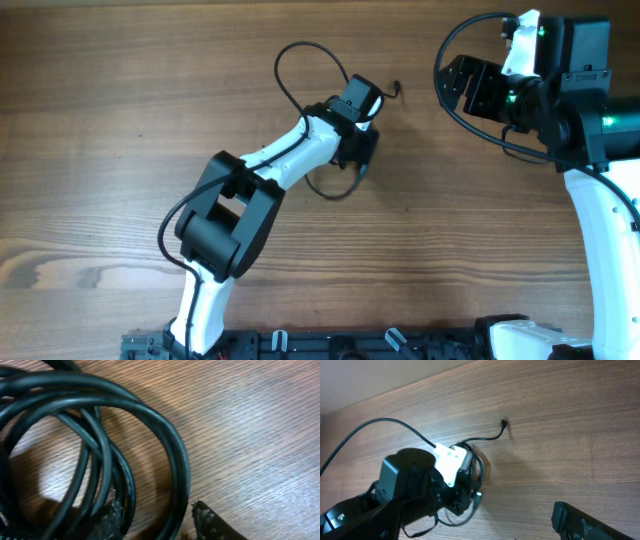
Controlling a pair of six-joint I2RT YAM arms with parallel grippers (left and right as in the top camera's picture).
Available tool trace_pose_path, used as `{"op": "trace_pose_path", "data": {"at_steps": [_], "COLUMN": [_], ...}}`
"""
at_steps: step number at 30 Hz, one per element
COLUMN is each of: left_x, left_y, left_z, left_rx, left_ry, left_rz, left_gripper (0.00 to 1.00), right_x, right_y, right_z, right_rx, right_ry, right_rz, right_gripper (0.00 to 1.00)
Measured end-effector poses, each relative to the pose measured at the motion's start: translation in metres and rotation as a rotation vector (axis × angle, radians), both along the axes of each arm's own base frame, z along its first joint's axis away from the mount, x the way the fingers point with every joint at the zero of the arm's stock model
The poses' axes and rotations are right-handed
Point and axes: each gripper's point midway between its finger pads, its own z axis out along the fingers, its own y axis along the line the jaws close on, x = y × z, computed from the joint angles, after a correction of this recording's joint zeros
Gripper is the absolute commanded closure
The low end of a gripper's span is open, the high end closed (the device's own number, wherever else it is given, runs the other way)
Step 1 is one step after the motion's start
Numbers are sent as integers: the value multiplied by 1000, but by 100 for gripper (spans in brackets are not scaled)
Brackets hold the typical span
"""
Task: Untangle cables
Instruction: 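Move the left gripper forward over the black cable bundle, then grasp the cable bundle with the left gripper and lift it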
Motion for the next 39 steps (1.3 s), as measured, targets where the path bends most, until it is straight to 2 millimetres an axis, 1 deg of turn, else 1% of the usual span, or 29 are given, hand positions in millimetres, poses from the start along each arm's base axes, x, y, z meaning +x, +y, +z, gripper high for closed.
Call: {"op": "trace_pose_path", "data": {"at_steps": [2,4,6,8,9,11,13,14,15,16,17,18,20,23,25,26,28,29,30,31,32,33,34,36,39], "left_x": [-2,-2,0,1,1,1,-1,-1,-2,-2,-2,-2,-4,-5,-12,-22,-35,-39,-35,-30,-24,-22,-22,-27,-35], "left_y": [-4,-6,-3,-1,-1,1,1,1,2,3,4,4,-1,-1,3,10,22,29,33,35,38,42,49,60,77], "left_z": [0,1,-2,-4,-4,-5,-6,-7,-8,-8,-9,-9,-9,-8,-7,-6,2,16,41,59,99,133,162,201,234], "left_rx": [-5,-9,16,24,27,33,42,45,46,48,49,46,30,24,24,18,-33,-117,-230,-303,-469,-594,-702,-858,-1048], "left_ry": [-2,-6,-18,-21,-22,-19,-20,-27,-41,-56,-63,-64,-61,-55,-16,40,134,196,224,225,232,224,219,231,293], "left_rz": [-4,-5,5,9,10,11,11,14,18,21,29,29,28,36,43,42,49,61,71,71,52,22,-9,-70,-145], "left_gripper": [38,38,37,37,37,40,42,45,62,75,91,96,96,96,96,96,96,96,96,96,96,96,96,96,96], "right_x": [0,0,3,6,7,7,8,8,9,10,11,14,15,15,17,18,23,26,27,27,27,26,25,23,16], "right_y": [0,0,0,1,1,1,1,1,1,1,1,1,1,1,1,2,5,11,15,20,23,26,30,39,59], "right_z": [0,-1,-5,-13,-21,-27,-28,-28,-27,-27,-26,-24,-23,-23,-22,-20,-15,-11,-8,-5,-3,-2,-1,3,14], "right_rx": [0,0,-1,-4,-6,-9,-9,-9,-8,-8,-7,-6,-6,-6,-5,-4,14,39,59,80,96,109,127,166,243], "right_ry": [0,2,14,38,66,90,93,91,86,82,75,63,59,59,48,39,12,-8,-20,-27,-32,-31,-31,-38,-64], "right_rz": [0,0,0,0,0,0,0,0,0,0,0,0,0,0,0,0,13,34,52,71,85,98,114,158,273], "right_gripper": [0,0,0,0,0,1,0,0,0,0,0,0,0,0,0,0,0,0,0,0,0,0,0,1,3]}}
